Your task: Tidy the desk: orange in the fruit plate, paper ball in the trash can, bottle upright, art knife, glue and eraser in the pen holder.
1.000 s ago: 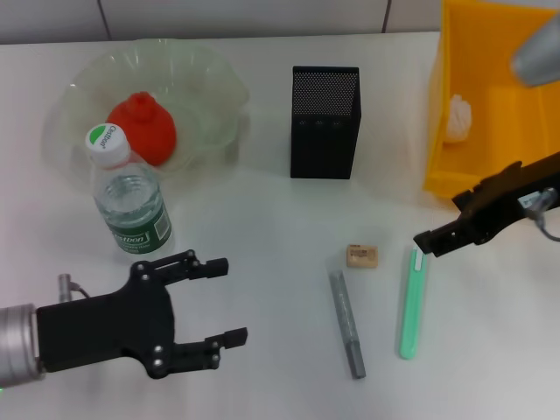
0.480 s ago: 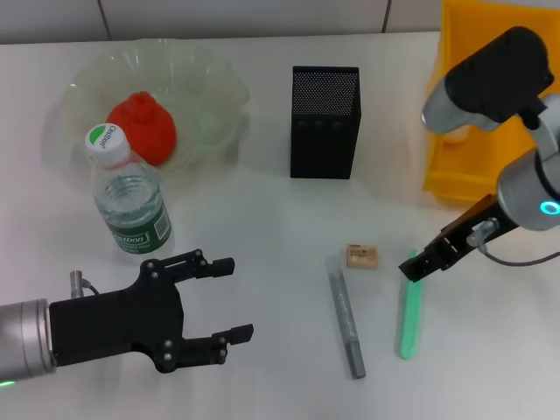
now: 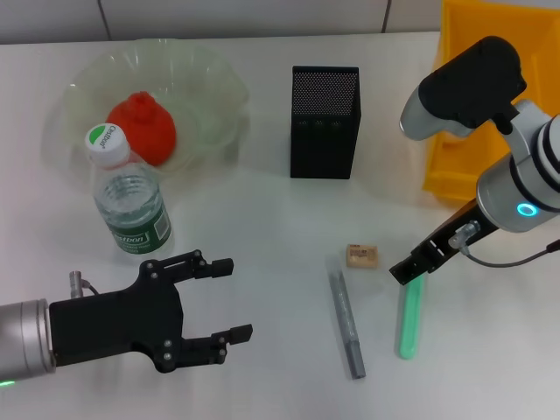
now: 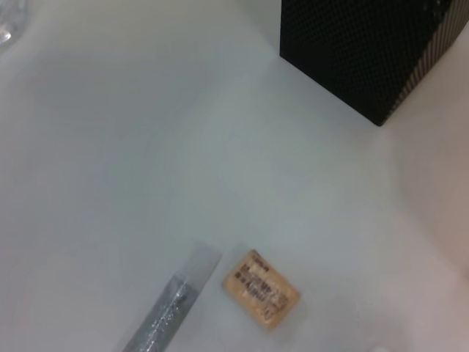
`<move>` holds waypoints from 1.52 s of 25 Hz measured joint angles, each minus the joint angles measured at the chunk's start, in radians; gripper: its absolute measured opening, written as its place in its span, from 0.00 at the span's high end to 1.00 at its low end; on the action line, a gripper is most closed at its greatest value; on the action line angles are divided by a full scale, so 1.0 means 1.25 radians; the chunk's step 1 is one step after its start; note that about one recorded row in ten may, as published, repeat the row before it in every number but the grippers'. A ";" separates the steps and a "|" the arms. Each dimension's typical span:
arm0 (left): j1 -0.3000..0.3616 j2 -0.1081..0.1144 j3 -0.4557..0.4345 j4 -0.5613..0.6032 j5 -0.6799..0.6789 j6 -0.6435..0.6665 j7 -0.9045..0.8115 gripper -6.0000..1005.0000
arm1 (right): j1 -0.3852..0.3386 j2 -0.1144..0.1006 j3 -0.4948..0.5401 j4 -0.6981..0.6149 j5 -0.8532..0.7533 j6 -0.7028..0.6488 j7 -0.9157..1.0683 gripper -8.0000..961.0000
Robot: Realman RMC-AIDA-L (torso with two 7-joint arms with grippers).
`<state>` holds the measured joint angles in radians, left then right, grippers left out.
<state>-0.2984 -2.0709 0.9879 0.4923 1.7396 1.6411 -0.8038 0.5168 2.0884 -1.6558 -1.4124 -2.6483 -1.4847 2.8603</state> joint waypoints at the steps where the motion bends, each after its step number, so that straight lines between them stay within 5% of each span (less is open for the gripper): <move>1: -0.001 0.000 0.001 0.000 0.000 -0.001 0.000 0.22 | 0.002 0.000 -0.002 0.006 0.000 0.002 0.002 0.13; 16: 0.001 0.000 0.009 0.000 0.000 -0.004 0.000 0.22 | 0.020 0.000 -0.004 0.059 -0.001 0.031 0.008 0.44; 27: 0.002 0.000 0.009 0.000 0.000 -0.005 0.000 0.22 | 0.026 0.000 -0.004 0.071 -0.001 0.030 0.008 0.47; 32: 0.002 0.000 0.009 0.000 0.000 -0.006 0.000 0.22 | 0.040 -0.001 -0.005 0.098 -0.001 0.026 0.007 0.70; 38: 0.003 0.000 0.009 0.000 0.000 -0.010 0.000 0.22 | 0.046 -0.001 -0.007 0.096 -0.001 0.016 0.005 0.82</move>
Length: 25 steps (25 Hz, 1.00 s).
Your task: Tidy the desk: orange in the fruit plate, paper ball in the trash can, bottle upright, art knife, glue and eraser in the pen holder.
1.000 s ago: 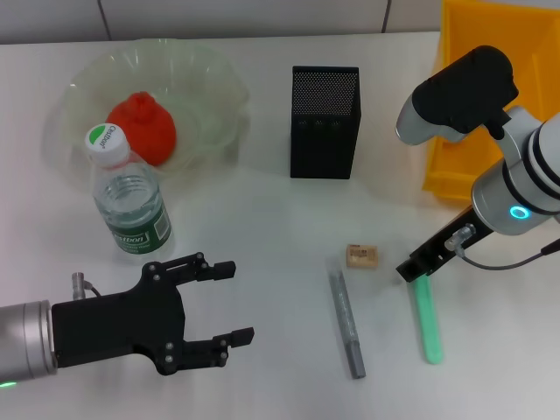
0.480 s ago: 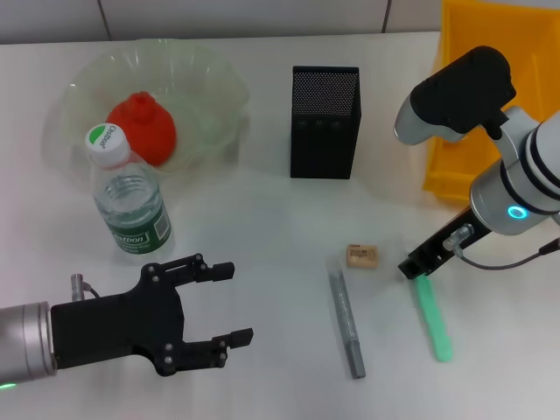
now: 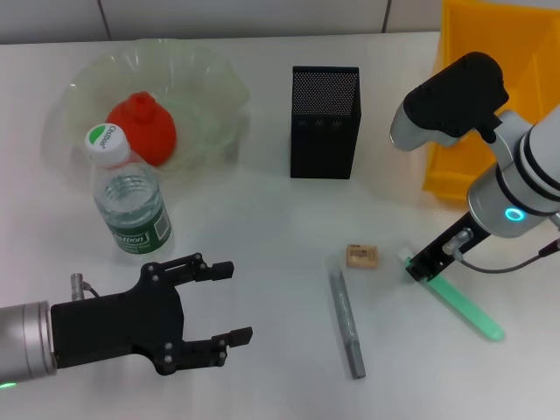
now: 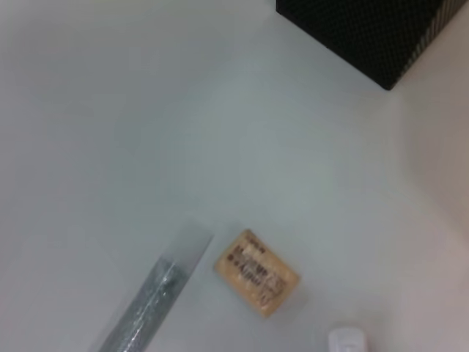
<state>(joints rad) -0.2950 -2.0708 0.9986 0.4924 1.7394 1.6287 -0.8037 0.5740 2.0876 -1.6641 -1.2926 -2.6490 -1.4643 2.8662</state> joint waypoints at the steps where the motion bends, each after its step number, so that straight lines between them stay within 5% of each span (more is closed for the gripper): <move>1: 0.000 0.000 0.000 0.000 0.000 0.000 0.000 0.22 | -0.003 0.000 0.003 -0.011 0.000 -0.003 0.000 0.82; 6: 0.003 0.001 0.001 0.000 0.000 0.004 0.000 0.22 | -0.020 -0.002 0.019 -0.080 0.003 -0.029 -0.001 0.82; 13: 0.003 0.001 0.003 0.000 0.018 0.007 0.000 0.22 | -0.100 -0.002 0.151 -0.344 0.023 -0.061 -0.030 0.82; 15: 0.003 0.001 0.002 0.000 0.021 0.007 0.000 0.22 | -0.143 0.001 0.211 -0.433 0.109 0.011 -0.080 0.82; 21: 0.003 0.000 0.002 0.000 0.021 0.008 0.000 0.22 | -0.216 0.000 0.223 -0.410 0.316 0.273 -0.259 0.82; 22: 0.003 0.000 0.002 0.000 0.021 0.008 0.000 0.22 | -0.221 -0.001 0.220 -0.345 0.399 0.372 -0.349 0.82; 25: 0.004 0.000 0.002 0.000 0.021 0.008 0.000 0.22 | -0.195 -0.001 0.221 -0.224 0.546 0.453 -0.492 0.82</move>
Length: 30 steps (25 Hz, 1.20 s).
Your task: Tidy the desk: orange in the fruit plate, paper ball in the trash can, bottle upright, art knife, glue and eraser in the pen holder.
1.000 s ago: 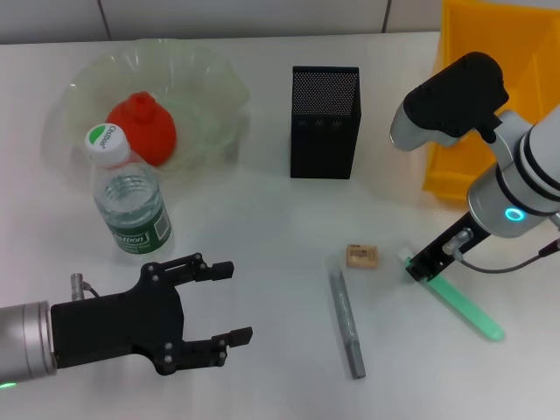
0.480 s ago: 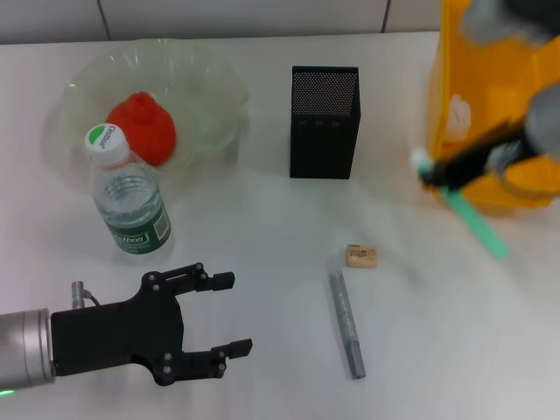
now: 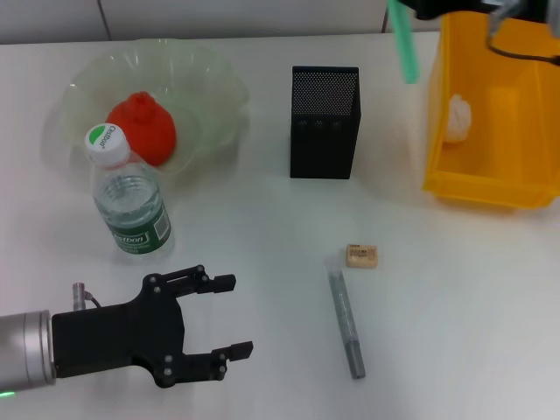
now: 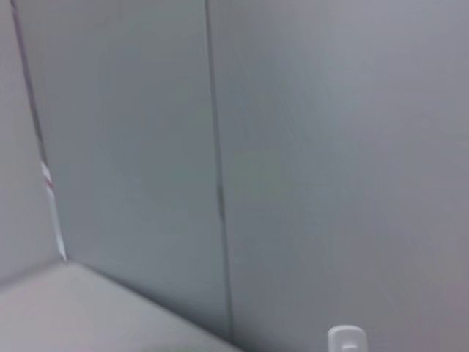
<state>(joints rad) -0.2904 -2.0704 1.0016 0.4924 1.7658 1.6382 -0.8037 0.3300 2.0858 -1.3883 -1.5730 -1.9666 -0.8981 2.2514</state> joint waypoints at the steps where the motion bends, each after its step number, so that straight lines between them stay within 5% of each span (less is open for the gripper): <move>1: 0.000 0.000 0.000 0.000 0.000 0.000 0.000 0.22 | 0.000 0.000 0.000 0.000 0.000 0.000 0.000 0.82; 5: 0.000 0.001 0.000 0.000 0.000 -0.002 0.000 0.22 | 0.077 0.001 0.003 0.246 0.270 0.055 -0.274 0.82; 15: 0.003 0.001 0.000 0.000 0.000 -0.003 0.000 0.22 | 0.186 0.001 0.003 0.579 0.565 0.063 -0.647 0.82; 24: 0.003 0.002 0.000 0.000 0.000 -0.001 0.000 0.22 | 0.206 0.002 0.001 0.650 0.585 0.055 -0.707 0.80; 30: 0.005 0.002 0.000 0.000 0.000 0.000 0.000 0.22 | 0.166 0.000 0.000 0.595 0.585 0.030 -0.692 0.67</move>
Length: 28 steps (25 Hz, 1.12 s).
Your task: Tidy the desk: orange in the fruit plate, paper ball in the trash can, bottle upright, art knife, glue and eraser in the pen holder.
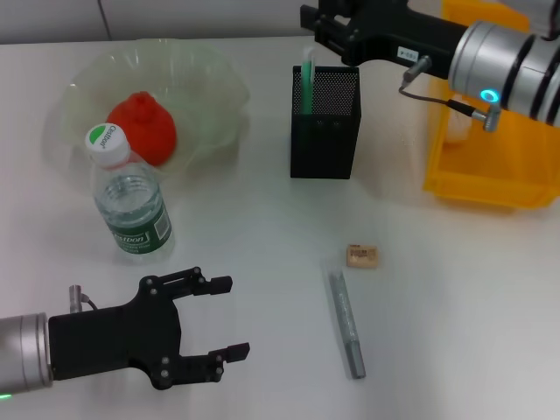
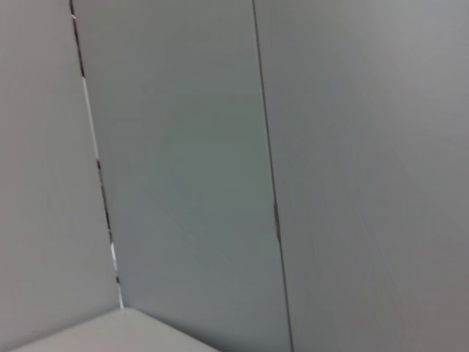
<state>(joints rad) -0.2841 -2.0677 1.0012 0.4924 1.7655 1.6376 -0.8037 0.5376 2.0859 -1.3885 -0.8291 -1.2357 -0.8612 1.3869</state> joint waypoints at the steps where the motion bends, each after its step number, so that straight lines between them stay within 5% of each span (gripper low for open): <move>1: 0.000 0.000 0.000 0.000 0.000 0.000 0.000 0.22 | 0.000 0.000 0.000 0.000 0.000 0.000 0.000 0.67; 7: 0.004 0.000 0.000 0.000 0.000 0.001 0.000 0.22 | -0.097 -0.014 0.007 -0.215 -0.170 -0.082 0.277 0.68; 11: 0.004 0.000 0.000 0.000 0.000 0.002 -0.001 0.22 | -0.160 -0.009 0.015 -0.479 -0.539 -0.222 0.596 0.65; 15: 0.001 0.001 0.000 0.001 0.000 0.002 -0.002 0.22 | -0.142 -0.004 0.012 -0.590 -0.764 -0.390 0.775 0.55; 16: -0.001 0.001 0.000 0.001 0.000 0.002 -0.002 0.22 | -0.122 -0.004 0.001 -0.597 -0.816 -0.446 0.792 0.33; 23: 0.000 0.001 -0.001 0.001 0.000 0.001 0.000 0.22 | -0.068 -0.004 -0.087 -0.558 -0.978 -0.489 0.790 0.19; 28: 0.000 0.001 -0.003 0.001 0.000 -0.002 0.000 0.22 | -0.022 -0.003 -0.147 -0.486 -1.016 -0.483 0.786 0.19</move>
<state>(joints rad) -0.2838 -2.0664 0.9972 0.4935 1.7656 1.6356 -0.8040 0.5097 2.0815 -1.5723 -1.4366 -2.5061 -1.4655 2.3691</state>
